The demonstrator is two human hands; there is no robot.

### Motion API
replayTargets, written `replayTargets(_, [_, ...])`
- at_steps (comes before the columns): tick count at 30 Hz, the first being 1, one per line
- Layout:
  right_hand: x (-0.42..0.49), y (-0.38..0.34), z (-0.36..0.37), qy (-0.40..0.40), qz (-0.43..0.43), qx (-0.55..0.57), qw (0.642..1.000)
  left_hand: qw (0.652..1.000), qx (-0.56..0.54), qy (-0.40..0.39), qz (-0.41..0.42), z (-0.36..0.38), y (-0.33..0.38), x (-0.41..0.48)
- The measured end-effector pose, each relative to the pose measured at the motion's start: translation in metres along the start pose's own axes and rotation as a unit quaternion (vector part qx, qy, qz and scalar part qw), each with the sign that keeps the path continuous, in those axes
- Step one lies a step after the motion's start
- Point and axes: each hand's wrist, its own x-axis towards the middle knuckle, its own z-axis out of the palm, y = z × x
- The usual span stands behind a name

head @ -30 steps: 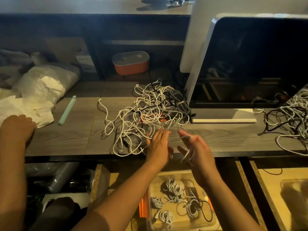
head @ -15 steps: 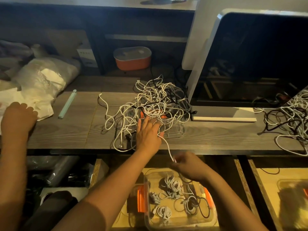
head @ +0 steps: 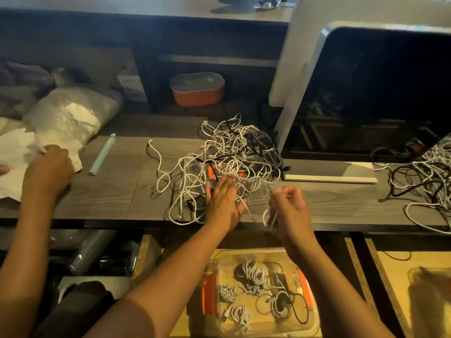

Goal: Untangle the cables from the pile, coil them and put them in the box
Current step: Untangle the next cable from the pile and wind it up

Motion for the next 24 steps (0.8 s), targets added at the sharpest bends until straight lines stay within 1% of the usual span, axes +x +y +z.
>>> replayTargets(1, [0.004,0.003,-0.003,-0.024,0.004,-0.071,0.997,1.0,0.028,-0.013,0.0,0.0,0.0,0.001])
replayTargets(2, [0.007,0.008,-0.006,-0.057,0.023,-0.154,0.986,0.999,0.044,-0.017,-0.001,-0.001,0.001,0.001])
replayTargets(3, [0.009,0.01,-0.008,-0.1,0.048,-0.239,0.965,0.999,0.051,-0.015,-0.004,-0.002,0.003,0.002])
replayTargets(4, [0.009,0.013,-0.01,-0.144,0.073,-0.314,0.936,0.998,0.056,-0.013,-0.005,-0.003,0.005,0.002])
replayTargets(5, [0.008,0.017,-0.011,-0.185,0.092,-0.359,0.91,0.998,0.061,-0.012,-0.004,-0.005,0.007,0.002])
replayTargets(6, [0.007,0.02,-0.013,-0.216,0.099,-0.375,0.896,0.998,0.067,-0.012,-0.001,-0.006,0.009,0.003])
replayTargets(7, [0.006,0.021,-0.013,-0.228,0.097,-0.364,0.898,0.997,0.072,-0.014,0.003,-0.006,0.009,0.004])
replayTargets(9, [0.001,0.017,-0.012,-0.218,0.067,-0.292,0.929,0.997,0.079,-0.015,0.006,-0.006,0.008,0.004])
replayTargets(11, [-0.001,0.012,-0.01,-0.176,0.012,-0.189,0.966,0.997,0.072,-0.019,0.006,-0.005,0.007,0.002])
replayTargets(13, [0.0,0.007,-0.008,-0.111,-0.008,-0.091,0.99,0.999,0.04,-0.019,0.0,-0.003,0.009,0.001])
replayTargets(15, [0.0,0.002,-0.006,-0.078,0.007,0.011,0.997,1.0,0.007,-0.023,-0.011,-0.004,0.011,0.0])
replayTargets(17, [0.001,-0.002,-0.006,-0.063,0.006,0.074,0.995,0.999,-0.004,-0.029,-0.014,-0.006,0.011,0.001])
replayTargets(19, [0.002,-0.005,-0.006,-0.039,0.011,0.073,0.996,1.0,0.009,-0.025,-0.008,-0.007,0.01,0.002])
replayTargets(21, [0.006,-0.004,-0.007,-0.009,0.027,-0.011,1.0,1.0,0.024,-0.016,-0.006,-0.008,0.008,0.003])
replayTargets(22, [0.008,-0.001,-0.009,-0.012,0.043,-0.05,0.998,1.0,0.025,-0.011,-0.008,-0.008,0.008,0.004])
replayTargets(23, [0.01,0.004,-0.012,-0.036,0.07,-0.095,0.992,1.0,0.023,-0.007,-0.013,-0.008,0.009,0.005])
replayTargets(24, [0.011,0.008,-0.013,-0.081,0.093,-0.144,0.982,1.0,0.022,-0.006,-0.016,-0.008,0.009,0.006])
